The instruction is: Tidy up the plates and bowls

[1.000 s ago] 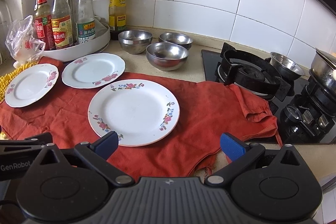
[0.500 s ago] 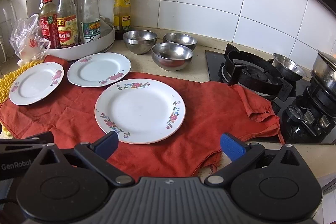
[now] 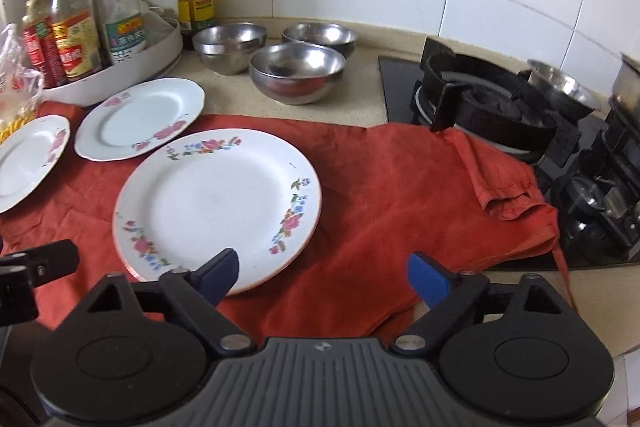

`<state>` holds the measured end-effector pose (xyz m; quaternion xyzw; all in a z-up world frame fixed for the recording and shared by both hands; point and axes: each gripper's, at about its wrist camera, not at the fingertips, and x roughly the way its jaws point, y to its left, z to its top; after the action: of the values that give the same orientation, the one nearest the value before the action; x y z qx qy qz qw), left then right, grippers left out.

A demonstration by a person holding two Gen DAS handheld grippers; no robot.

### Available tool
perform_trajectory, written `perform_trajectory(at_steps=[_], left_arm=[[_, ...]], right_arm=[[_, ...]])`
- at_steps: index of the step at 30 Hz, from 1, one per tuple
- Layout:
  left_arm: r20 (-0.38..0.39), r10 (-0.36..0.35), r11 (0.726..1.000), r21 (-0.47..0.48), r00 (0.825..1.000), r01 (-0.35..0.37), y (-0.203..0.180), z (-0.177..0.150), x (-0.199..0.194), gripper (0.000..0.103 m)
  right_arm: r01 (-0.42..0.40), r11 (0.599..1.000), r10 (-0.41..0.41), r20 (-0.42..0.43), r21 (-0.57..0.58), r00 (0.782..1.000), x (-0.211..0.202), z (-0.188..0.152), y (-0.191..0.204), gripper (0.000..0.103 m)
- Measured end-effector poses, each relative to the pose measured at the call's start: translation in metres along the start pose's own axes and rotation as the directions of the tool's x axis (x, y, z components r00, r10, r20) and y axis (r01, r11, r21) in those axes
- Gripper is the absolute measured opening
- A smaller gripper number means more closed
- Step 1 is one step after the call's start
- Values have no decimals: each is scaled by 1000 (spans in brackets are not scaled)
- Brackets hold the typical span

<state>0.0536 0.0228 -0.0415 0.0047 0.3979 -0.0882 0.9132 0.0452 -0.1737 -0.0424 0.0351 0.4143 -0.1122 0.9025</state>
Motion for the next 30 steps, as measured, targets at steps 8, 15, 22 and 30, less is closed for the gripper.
perform_trajectory(at_steps=[8,15,22,30], left_arm=[[-84,-32,999,32,996,35,-11,20,52,100],[-150,-70,995,57,986,80,-24,34,85,95],[-171,-90,993,59,981,101,-37,45,95,91],[-199,-67,995,64,978,81,-54,47,94,90]], right_arm=[[-105,994,108,-74,42,991,48,25,-8,62],[-209,977,212,-95,35,973,67,45,-7,59],[-285,959,284,-112,8,952,76,54,-17,50],[-393,916,402,-178,86,898,77,59,-39,37]])
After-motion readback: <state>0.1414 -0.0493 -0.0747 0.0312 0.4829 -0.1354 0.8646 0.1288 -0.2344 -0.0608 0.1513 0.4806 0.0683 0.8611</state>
